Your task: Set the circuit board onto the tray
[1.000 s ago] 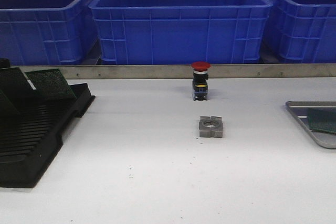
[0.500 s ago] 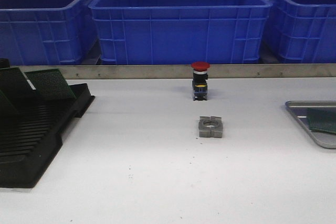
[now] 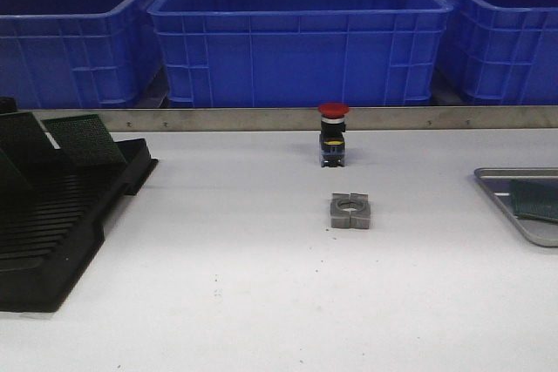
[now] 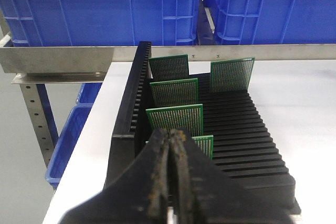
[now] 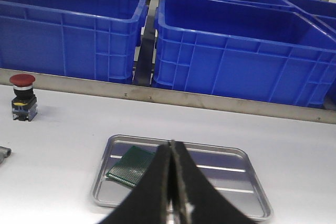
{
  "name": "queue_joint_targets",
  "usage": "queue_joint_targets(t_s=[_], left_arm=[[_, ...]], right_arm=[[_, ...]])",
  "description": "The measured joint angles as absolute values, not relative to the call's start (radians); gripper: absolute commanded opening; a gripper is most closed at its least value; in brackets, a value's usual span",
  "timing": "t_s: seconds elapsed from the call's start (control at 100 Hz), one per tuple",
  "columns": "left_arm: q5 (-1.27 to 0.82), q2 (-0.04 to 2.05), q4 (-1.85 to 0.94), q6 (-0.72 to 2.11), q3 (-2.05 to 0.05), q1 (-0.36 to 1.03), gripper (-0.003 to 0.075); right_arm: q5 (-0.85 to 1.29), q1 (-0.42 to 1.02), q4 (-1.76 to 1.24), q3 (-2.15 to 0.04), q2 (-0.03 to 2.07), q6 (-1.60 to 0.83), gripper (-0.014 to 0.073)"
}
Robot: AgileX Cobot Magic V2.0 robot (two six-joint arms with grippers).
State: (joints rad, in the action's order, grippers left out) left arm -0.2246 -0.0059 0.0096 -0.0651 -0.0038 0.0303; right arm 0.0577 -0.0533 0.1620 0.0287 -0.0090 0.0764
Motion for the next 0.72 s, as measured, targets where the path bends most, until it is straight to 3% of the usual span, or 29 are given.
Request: queue_joint_targets(t_s=[0.72], left_arm=[[-0.225, -0.006, 0.010, -0.067, -0.004, 0.030, -0.0017]], right_arm=[[0.070, -0.053, 0.167, 0.029, -0.010, 0.090, -0.0060]])
